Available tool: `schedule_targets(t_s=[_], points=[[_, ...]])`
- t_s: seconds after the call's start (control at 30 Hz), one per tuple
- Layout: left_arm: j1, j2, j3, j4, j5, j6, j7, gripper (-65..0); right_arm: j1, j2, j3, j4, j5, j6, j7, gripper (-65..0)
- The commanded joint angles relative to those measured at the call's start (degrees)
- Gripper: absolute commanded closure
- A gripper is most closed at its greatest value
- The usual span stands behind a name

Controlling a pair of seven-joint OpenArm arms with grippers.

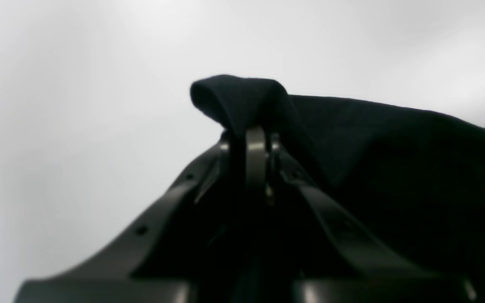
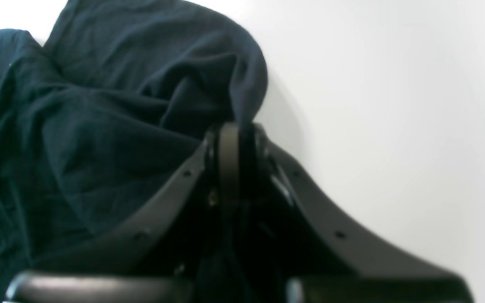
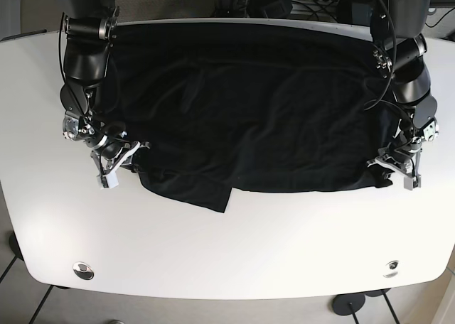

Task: Fold the T-shirt properly
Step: 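Fold the hem over toward the held edge with both grippers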

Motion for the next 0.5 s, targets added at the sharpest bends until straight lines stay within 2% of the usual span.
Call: schedule_targets(t_s=[0.03,0.13,0.27,0.4,0.5], points=[[-1.0,-0.6,0.1,1.8,0.4,-2.3,0.7,0.0,1.3,0.6,0.1,0.9,2.4,-0.05,-0.3,-1.9],[0.1,0.5,-0.2,10.4,0.3,-4.7,3.7,0.0,1.1,1.2,0.1,6.0,4.1,-0.22,-0.9,-1.7],[3.7,3.2,-0.5,25.1,0.3,-7.3,10.6,0.0,-1.0,1.3,0.9,16.9,4.0,-0.22,-7.6,-1.7],[8.4,6.6,-5.8,39.1,0.3,-7.5,17.9,0.0,-4.5,1.2,4.5,27.3,4.0,-0.22,-13.3,-1.7],[10.4,7.6,-8.5,45.2,0.3,-7.5,22.1,0.0,-7.8,1.0,7.7,34.1,4.1,-0.22,-16.7,-1.7]])
